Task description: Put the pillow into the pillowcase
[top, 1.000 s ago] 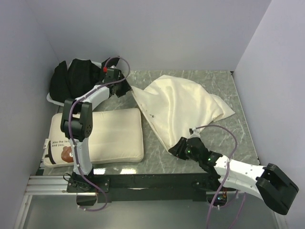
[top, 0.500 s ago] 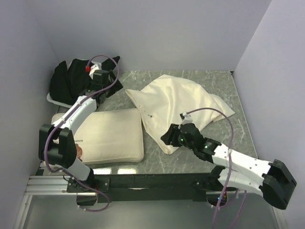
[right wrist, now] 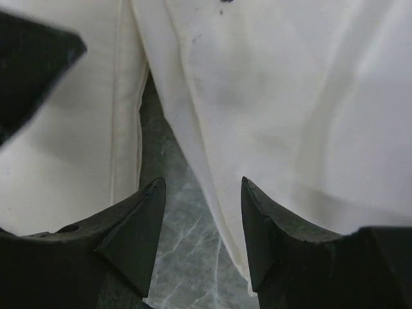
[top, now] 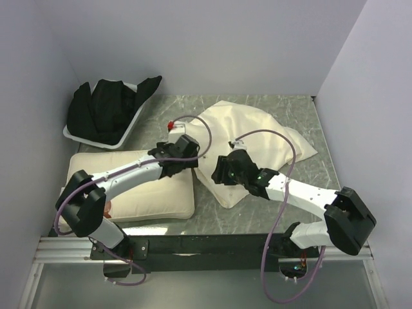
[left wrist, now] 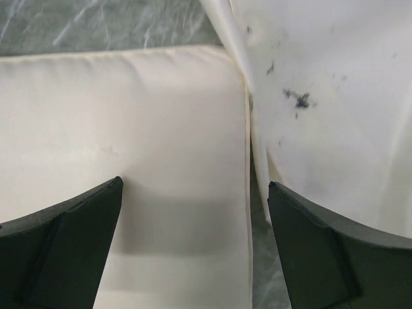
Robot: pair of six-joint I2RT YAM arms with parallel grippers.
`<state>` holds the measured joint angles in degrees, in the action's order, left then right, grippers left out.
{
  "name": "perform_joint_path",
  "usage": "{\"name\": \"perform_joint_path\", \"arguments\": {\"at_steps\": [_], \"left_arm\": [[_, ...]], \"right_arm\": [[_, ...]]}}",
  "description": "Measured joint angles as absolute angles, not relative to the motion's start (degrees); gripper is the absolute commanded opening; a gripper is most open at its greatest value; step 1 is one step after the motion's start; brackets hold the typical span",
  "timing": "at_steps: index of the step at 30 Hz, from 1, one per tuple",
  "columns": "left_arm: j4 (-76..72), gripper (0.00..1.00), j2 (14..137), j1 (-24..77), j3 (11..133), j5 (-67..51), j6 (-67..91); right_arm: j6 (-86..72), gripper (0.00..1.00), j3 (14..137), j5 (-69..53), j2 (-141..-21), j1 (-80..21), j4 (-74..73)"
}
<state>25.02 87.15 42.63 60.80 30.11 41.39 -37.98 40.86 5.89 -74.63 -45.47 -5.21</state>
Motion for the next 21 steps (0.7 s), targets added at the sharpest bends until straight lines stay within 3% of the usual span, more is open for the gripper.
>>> {"name": "perform_joint_path", "arguments": {"at_steps": [4,7,8,9,12,16,21], "left_arm": [[28.2,0.99,88.8,48.2,60.7,34.8,41.9],[30.8,0.88,91.7,52.1,60.7,39.3,44.4],[31.6,0.79,92.6,53.0,60.7,40.7,45.4],[32.0,0.51,93.5,53.7,60.5,42.1,46.4],[32.4,0.01,94.7,54.2,58.5,46.0,49.1],[31.5,0.01,92.6,54.1,55.5,48.4,52.5],[29.4,0.01,81.6,53.1,48.2,45.1,55.8]], "right_arm": [[-37.4,0.57,40.9,5.0,-74.7,-42.6,-5.2],[-36.9,0.57,40.8,4.6,-74.7,-41.2,-5.2],[-36.7,0.57,40.8,4.4,-74.7,-40.9,-5.1],[-36.5,0.57,40.8,4.1,-74.7,-40.7,-5.1],[-35.9,0.58,40.8,3.2,-74.9,-40.5,-4.9],[-34.5,0.58,41.2,1.7,-77.6,-40.5,-3.6],[-32.0,0.59,45.6,0.8,-85.9,-41.2,-3.8]]}}
